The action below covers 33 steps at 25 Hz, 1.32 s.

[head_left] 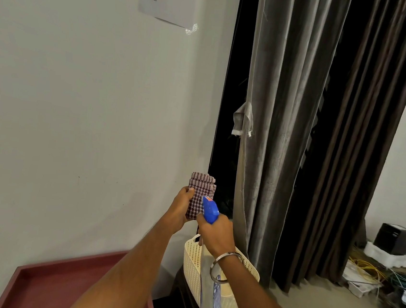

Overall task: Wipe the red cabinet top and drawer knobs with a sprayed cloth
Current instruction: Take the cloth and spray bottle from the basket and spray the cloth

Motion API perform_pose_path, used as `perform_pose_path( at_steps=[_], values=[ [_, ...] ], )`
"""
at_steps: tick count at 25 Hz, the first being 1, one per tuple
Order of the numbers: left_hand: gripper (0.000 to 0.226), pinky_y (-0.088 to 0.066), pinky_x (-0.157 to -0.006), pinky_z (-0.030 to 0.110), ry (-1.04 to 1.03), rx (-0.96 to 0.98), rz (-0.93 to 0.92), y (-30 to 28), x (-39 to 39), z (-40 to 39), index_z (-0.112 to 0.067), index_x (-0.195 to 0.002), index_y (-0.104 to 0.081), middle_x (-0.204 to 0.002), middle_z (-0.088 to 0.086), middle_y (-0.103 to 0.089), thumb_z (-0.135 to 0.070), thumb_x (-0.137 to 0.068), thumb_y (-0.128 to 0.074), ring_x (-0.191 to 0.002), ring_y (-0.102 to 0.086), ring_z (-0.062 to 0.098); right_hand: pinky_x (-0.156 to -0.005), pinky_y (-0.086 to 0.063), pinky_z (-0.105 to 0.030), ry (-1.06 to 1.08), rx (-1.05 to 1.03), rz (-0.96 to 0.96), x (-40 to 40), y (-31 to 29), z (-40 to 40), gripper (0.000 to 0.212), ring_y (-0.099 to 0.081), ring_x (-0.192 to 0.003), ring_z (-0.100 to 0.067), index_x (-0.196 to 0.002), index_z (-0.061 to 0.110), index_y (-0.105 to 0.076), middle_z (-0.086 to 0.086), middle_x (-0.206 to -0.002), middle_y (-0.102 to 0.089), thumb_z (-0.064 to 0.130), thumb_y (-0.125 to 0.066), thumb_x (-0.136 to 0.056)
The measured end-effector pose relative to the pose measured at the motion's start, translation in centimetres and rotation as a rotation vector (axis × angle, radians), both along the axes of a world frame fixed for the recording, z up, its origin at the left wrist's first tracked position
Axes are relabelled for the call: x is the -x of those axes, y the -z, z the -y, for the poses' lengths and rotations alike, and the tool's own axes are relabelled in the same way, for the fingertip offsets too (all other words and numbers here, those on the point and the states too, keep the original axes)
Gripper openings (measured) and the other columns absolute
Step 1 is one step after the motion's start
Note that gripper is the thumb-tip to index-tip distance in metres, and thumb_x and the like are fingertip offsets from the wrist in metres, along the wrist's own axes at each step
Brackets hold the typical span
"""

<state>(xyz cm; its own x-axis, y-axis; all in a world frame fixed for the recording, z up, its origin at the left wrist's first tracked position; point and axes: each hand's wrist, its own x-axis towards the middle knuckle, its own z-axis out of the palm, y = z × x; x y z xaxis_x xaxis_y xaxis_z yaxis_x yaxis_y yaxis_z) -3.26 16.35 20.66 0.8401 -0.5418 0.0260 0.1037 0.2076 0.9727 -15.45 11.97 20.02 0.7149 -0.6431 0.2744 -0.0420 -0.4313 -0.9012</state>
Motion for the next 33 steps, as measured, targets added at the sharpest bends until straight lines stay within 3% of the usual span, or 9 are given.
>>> perform_pose_path(
  at_steps=[5, 10, 17, 22, 29, 33],
  values=[
    [0.039, -0.053, -0.085, 0.043, -0.010, -0.047, 0.046, 0.4, 0.4, 0.0, -0.013, -0.136, -0.044, -0.121, 0.013, -0.060, -0.031, -0.103, -0.031, -0.098, -0.060, 0.024, -0.058, -0.047, -0.020, 0.006, 0.008, 0.053, 0.1, -1.1, -0.1, 0.010, -0.054, -0.060, -0.015, -0.090, 0.014, -0.054, -0.005, -0.071, -0.054, 0.021, -0.061, -0.088],
    [0.036, -0.054, -0.071, 0.036, 0.016, -0.016, 0.041, 0.4, 0.8, -0.2, -0.013, -0.132, -0.045, -0.105, 0.004, -0.062, -0.027, -0.104, -0.029, -0.090, -0.061, 0.019, -0.052, -0.042, -0.018, 0.044, 0.048, 0.035, 0.6, -1.6, 0.4, 0.014, -0.049, -0.057, -0.015, -0.079, 0.012, -0.054, -0.009, -0.070, -0.053, 0.021, -0.059, -0.088],
    [0.037, -0.054, -0.081, 0.043, 0.016, 0.040, 0.018, 0.5, 0.3, 0.1, -0.013, -0.135, -0.042, -0.109, 0.007, -0.061, -0.028, -0.104, -0.029, -0.094, -0.061, 0.023, -0.051, -0.041, -0.017, 0.045, 0.058, 0.019, 1.3, -0.9, 1.9, 0.012, -0.052, -0.060, -0.017, -0.083, 0.011, -0.055, -0.011, -0.073, -0.057, 0.021, -0.059, -0.088],
    [0.037, -0.053, -0.087, 0.047, 0.014, 0.050, 0.018, 0.4, 0.4, 1.0, -0.015, -0.136, -0.042, -0.114, 0.008, -0.060, -0.029, -0.104, -0.030, -0.098, -0.061, 0.025, -0.048, -0.036, -0.015, 0.075, 0.034, -0.017, 1.0, 0.2, 2.8, 0.012, -0.048, -0.053, -0.010, -0.089, 0.011, -0.054, -0.004, -0.067, -0.050, 0.021, -0.060, -0.088],
    [0.036, -0.054, -0.081, 0.044, 0.009, 0.048, 0.029, 1.5, 0.0, 3.6, -0.016, -0.135, -0.041, -0.117, 0.007, -0.058, -0.029, -0.104, -0.030, -0.102, -0.060, 0.025, -0.054, -0.042, -0.019, 0.081, 0.023, 0.002, 0.4, 2.0, 5.4, 0.012, -0.050, -0.059, -0.014, -0.086, 0.013, -0.054, -0.009, -0.074, -0.053, 0.022, -0.062, -0.086],
    [0.041, -0.052, -0.093, 0.051, -0.011, 0.055, 0.079, 1.9, -0.5, 5.3, -0.013, -0.137, -0.041, -0.122, 0.009, -0.059, -0.035, -0.103, -0.032, -0.111, -0.059, 0.027, -0.055, -0.049, -0.026, 0.057, 0.008, 0.067, -0.3, 0.8, 6.7, 0.016, -0.053, -0.058, -0.020, -0.073, 0.020, -0.051, -0.005, -0.066, -0.053, 0.020, -0.062, -0.085]
  ],
)
